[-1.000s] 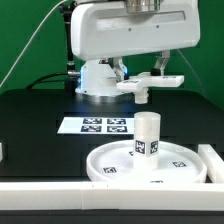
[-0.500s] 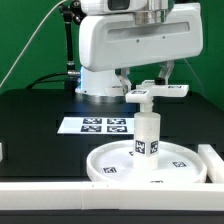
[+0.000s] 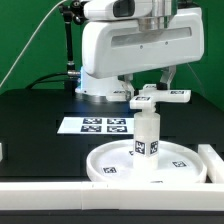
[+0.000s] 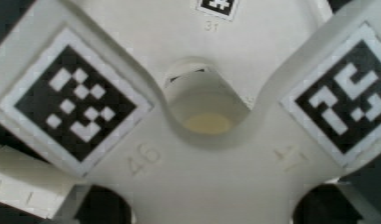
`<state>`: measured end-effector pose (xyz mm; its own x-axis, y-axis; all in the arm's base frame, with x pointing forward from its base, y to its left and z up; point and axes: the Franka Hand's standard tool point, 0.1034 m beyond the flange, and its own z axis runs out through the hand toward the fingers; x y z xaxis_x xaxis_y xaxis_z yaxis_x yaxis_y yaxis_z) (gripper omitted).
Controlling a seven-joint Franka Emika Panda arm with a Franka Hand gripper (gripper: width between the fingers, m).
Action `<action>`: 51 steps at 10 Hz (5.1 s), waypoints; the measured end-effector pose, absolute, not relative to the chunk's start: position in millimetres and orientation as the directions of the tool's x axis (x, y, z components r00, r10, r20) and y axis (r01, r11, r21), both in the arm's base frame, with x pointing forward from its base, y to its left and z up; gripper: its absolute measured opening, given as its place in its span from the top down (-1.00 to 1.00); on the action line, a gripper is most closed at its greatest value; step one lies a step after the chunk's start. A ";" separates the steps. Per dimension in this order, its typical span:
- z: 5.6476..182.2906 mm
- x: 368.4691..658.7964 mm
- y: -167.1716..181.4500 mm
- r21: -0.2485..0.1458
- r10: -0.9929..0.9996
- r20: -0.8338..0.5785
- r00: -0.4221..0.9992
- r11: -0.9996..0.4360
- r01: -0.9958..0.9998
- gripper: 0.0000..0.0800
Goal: Assemble round table
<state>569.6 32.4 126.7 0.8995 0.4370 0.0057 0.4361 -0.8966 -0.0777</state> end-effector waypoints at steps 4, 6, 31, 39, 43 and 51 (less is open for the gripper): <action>127.5 574.5 34.6 -0.064 0.434 0.033 0.900 -0.898 0.435 -0.13; 127.5 572.3 31.1 -0.065 0.426 0.035 0.904 -0.902 0.427 -0.13; 106.3 564.1 30.2 -0.068 0.394 0.016 0.919 -0.917 0.394 -0.13; 105.5 565.3 37.7 -0.099 -0.522 -0.057 0.851 -0.845 -0.525 -0.13; 105.5 565.4 37.5 -0.090 -0.711 -0.085 0.698 -0.692 -0.716 -0.13; 103.7 564.3 34.6 -0.089 -0.963 -0.187 -0.195 0.214 -0.973 -0.13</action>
Offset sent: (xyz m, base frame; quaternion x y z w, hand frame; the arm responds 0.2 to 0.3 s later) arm -0.0082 0.0052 -0.0073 -0.0150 -0.0003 0.0024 0.9999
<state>564.3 34.6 103.7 -0.1946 -0.9630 -0.1867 -0.9728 0.2138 -0.0891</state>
